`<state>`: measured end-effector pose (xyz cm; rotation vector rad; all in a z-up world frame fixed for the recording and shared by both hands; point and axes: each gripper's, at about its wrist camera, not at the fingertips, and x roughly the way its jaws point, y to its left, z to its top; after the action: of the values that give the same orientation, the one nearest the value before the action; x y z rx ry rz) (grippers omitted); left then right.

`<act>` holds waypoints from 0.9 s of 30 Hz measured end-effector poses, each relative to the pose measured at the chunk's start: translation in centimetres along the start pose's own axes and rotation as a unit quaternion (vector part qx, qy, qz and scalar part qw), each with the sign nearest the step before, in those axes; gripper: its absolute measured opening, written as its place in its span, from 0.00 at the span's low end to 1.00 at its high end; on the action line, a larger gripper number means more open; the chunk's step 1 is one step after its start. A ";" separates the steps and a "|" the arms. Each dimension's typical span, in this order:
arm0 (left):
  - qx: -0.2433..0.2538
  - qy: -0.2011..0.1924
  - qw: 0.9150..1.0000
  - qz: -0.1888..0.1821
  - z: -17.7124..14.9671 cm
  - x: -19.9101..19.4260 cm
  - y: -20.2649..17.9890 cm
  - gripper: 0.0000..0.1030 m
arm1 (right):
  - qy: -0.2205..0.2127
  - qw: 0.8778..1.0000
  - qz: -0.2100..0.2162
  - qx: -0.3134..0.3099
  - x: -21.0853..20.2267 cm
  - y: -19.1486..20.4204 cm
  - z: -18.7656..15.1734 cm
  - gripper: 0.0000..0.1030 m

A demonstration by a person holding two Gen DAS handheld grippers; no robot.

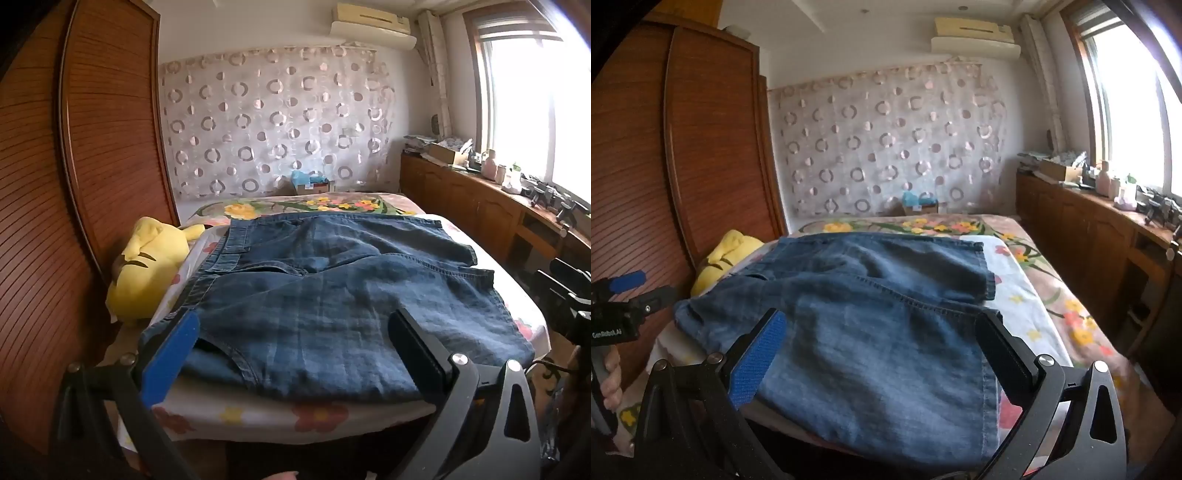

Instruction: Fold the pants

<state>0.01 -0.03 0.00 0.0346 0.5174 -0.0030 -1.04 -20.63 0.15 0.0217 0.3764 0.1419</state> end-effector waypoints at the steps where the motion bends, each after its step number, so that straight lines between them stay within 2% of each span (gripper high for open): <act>1: -0.002 -0.003 1.000 -0.001 0.0 0.0 0.0 1.00 | 0.001 1.000 0.000 0.000 0.0 0.0 0.0 1.00; 27: 0.000 -0.008 1.000 -0.006 0.6 -0.7 -0.5 1.00 | 0.001 1.000 -0.003 -0.007 -0.1 0.2 0.1 1.00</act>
<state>-0.28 -0.54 0.85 0.0308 0.5022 -0.0142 -1.12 -20.45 0.26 0.0057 0.3764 0.1383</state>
